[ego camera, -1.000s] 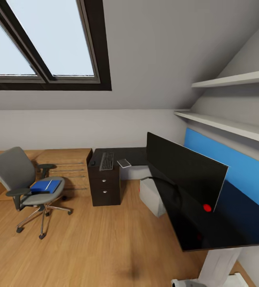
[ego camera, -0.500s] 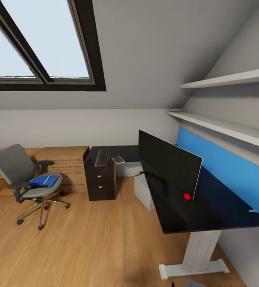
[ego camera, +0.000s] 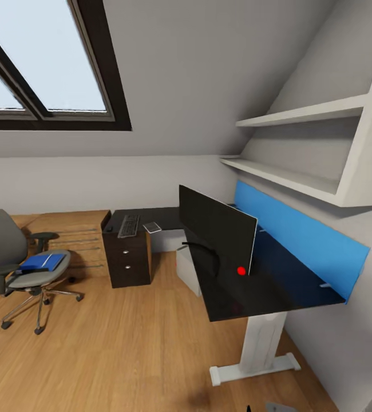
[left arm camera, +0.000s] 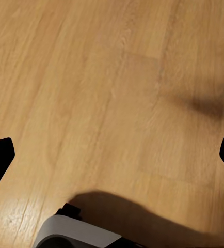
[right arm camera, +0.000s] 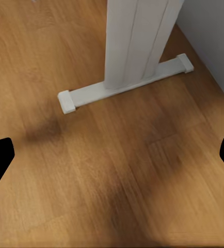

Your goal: In the bedroom, organize the workspace by keeping the computer under the desk, ensuring the monitor is on the desk, placing the keyboard on the desk next to the monitor, placing the mouse on the desk next to the keyboard, moving the folder from the swivel chair onto the desk next to the mouse, stacking the notebook on top of the folder with the pen on top of the notebook, and positioning the swivel chair next to the desk.

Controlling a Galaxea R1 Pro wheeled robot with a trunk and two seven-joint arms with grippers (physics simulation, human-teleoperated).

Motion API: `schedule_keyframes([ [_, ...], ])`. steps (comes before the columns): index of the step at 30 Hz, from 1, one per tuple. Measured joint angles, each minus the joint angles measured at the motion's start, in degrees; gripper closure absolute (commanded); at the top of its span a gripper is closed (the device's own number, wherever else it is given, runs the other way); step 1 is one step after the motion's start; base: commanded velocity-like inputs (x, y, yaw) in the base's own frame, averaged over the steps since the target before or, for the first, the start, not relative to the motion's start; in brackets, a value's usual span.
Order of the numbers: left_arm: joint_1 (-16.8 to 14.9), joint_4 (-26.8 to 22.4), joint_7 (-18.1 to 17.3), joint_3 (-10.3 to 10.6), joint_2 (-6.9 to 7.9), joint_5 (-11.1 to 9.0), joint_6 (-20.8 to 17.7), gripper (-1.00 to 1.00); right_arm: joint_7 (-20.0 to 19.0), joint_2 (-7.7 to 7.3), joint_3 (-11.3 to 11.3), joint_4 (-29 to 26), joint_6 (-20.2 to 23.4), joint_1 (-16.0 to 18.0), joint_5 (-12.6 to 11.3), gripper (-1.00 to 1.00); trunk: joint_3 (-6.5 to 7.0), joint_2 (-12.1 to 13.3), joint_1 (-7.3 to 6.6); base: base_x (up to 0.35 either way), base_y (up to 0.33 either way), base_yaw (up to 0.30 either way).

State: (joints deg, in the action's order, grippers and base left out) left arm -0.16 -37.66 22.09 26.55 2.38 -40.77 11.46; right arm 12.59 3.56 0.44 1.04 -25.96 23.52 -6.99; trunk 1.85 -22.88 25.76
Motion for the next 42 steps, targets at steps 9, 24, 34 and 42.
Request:
schedule_keyframes([
  [9, 0.0, 0.14, -0.12, 0.12, 0.04, 0.05, 0.05, -1.0, 0.02, -0.24, -0.01, -0.08, -0.01, 0.01, -0.07, -1.0, -0.02, 0.0, 0.0, -0.005, -0.005, -0.019],
  [24, 0.0, 1.72, -0.26, 0.12, 0.21, 0.05, 0.05, -1.0, 4.72, -5.83, -1.39, -13.92, 0.82, 0.02, -1.28, -1.0, -0.02, 0.0, 0.0, 0.0, 0.0, 0.0],
  [34, 0.0, 1.79, -0.26, 0.12, 0.25, 0.05, 0.06, -1.0, 4.65, -10.1, -11.14, -36.94, 26.45, -0.27, -4.9, -1.0, -0.13, -0.01, 0.0, 0.0, 0.0, 0.0],
  [42, 0.0, 1.79, -0.26, 0.12, 0.32, 0.05, 0.11, -1.0, 4.65, -10.32, -13.41, -49.83, 34.06, -1.08, -5.46, -1.0, -0.15, 0.0, 0.0, 0.0, 0.0, 0.0],
])
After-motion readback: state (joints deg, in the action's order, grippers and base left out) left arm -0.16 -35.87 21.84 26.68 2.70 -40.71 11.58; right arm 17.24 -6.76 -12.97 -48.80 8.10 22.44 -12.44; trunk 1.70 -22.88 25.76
